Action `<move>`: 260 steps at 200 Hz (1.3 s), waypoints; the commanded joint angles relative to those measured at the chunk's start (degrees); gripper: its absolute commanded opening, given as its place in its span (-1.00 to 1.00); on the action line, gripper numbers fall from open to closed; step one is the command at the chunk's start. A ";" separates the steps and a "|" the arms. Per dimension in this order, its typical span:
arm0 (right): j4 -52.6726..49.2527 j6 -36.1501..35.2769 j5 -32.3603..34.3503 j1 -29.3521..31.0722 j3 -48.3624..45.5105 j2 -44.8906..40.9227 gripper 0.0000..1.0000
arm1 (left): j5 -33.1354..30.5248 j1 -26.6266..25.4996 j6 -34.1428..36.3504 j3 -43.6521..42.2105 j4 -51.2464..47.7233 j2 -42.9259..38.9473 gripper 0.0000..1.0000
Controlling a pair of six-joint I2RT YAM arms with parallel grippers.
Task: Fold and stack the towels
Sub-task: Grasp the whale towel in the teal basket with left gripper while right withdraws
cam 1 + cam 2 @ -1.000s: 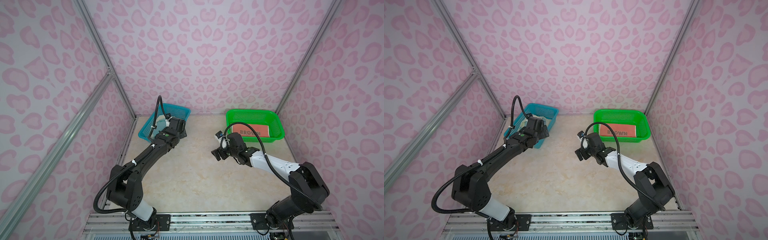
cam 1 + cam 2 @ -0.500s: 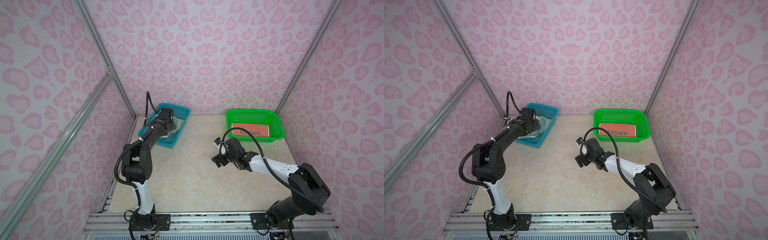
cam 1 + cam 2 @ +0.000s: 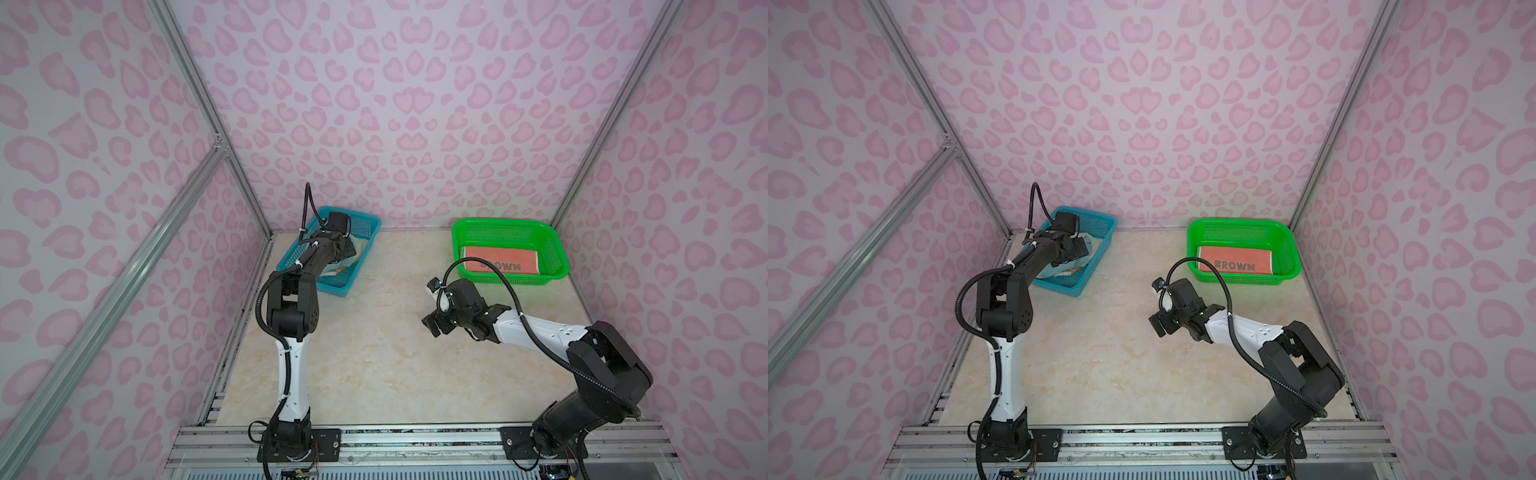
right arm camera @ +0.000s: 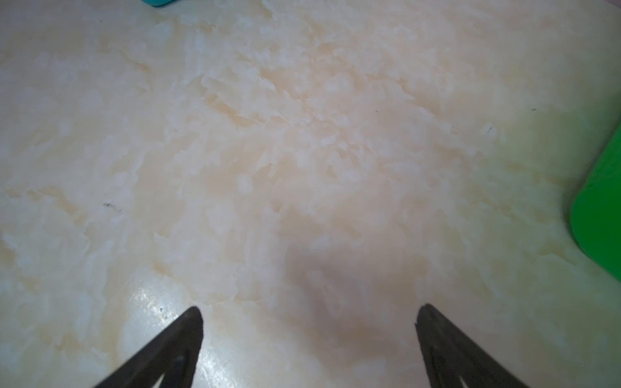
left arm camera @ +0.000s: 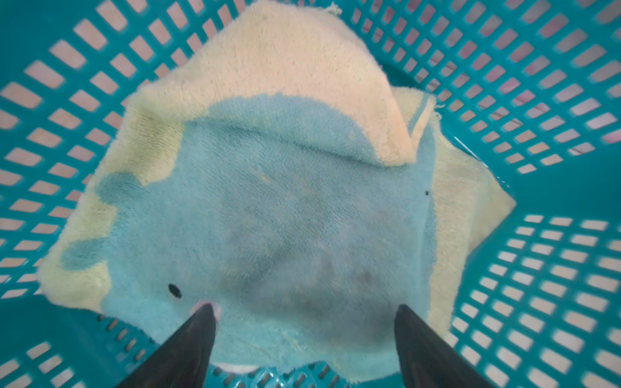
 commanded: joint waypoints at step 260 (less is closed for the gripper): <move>2.21 0.80 -1.20 0.13 1.22 2.97 0.98 | 2.05 0.12 3.71 -7.29 4.76 -18.99 -0.95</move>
